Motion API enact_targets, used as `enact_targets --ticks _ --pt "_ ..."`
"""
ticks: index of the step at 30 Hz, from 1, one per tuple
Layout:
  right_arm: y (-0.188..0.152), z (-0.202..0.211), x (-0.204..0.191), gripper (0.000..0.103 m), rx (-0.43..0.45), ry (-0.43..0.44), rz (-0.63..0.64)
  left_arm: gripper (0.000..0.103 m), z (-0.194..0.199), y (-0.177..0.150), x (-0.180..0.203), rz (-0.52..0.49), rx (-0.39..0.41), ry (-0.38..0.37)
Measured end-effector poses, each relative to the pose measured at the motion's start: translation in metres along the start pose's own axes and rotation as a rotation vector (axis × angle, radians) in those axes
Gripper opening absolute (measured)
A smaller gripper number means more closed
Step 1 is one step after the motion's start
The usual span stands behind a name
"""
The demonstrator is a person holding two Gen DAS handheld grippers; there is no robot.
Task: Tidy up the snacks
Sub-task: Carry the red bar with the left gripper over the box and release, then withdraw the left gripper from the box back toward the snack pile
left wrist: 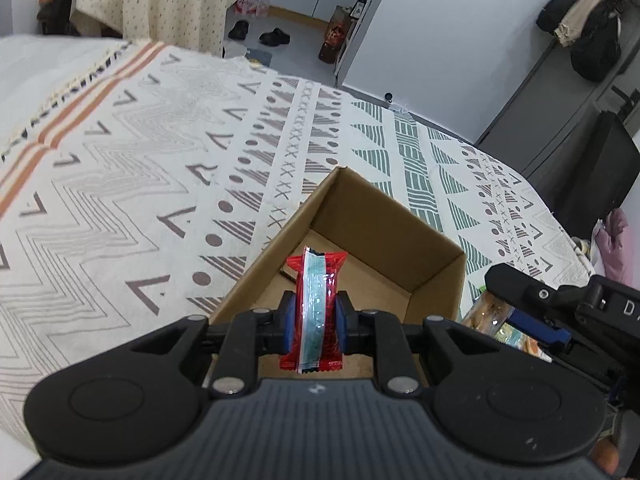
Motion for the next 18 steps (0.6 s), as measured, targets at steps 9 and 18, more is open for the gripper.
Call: enact_targets --ticks 9,18 --pt "0.009 -0.010 -0.004 0.054 -0.005 -0.013 -0.013 0.034 0.012 0.004 -0.001 0.010 0.048 0.044" --pt "0.006 0.030 0.021 0.094 0.035 -0.049 -0.039 0.075 0.027 -0.010 0.012 0.001 0.044 0.088"
Point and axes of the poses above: each gripper's, at about its wrist camera, not at the fingertips, and z roughly against the way its jaws point, x to its right, y to its top, the point moved 1 cm from there along -z, roughly the way its jaws point, and after that the axes turned 1 degree about z, right-handed, at the moved point
